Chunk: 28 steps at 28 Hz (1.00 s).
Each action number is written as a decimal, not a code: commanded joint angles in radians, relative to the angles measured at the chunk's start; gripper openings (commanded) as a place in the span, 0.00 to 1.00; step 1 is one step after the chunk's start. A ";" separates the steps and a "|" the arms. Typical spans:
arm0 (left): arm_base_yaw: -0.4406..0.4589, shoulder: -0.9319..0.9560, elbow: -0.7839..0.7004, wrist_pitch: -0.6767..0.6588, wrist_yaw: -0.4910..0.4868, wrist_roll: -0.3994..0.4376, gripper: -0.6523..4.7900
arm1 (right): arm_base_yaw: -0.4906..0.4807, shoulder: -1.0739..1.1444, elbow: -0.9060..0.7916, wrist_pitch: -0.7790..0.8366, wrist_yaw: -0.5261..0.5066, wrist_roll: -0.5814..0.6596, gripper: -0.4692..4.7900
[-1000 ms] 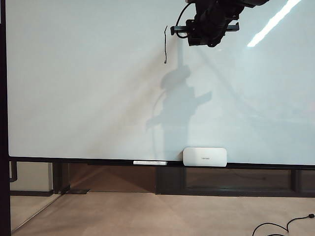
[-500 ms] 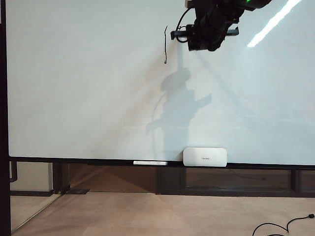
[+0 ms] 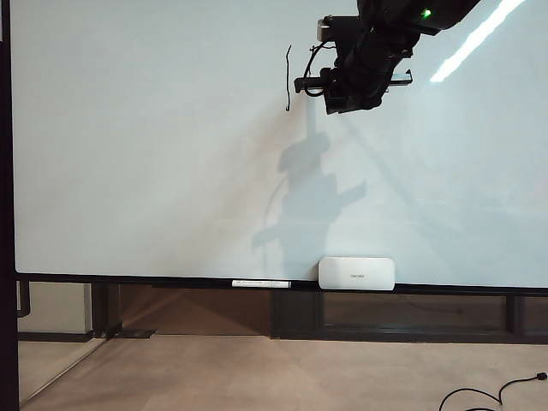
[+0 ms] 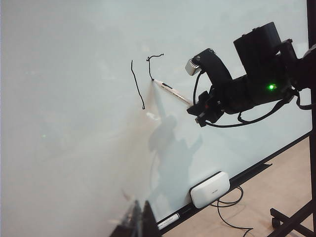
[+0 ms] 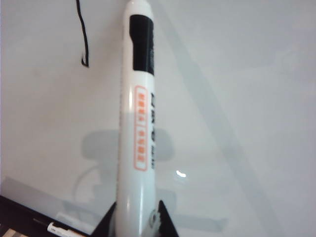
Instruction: Reach to the right to find the marker pen, pick it up, and write the number 15 on the whiteboard.
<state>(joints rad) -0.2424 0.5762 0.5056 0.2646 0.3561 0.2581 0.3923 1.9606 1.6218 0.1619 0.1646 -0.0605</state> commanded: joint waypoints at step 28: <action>0.001 -0.002 0.005 0.006 0.004 0.005 0.11 | -0.003 -0.003 0.006 -0.012 0.074 0.008 0.09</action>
<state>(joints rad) -0.2424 0.5762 0.5056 0.2642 0.3561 0.2581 0.3923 1.9606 1.6222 0.1406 0.1944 -0.0608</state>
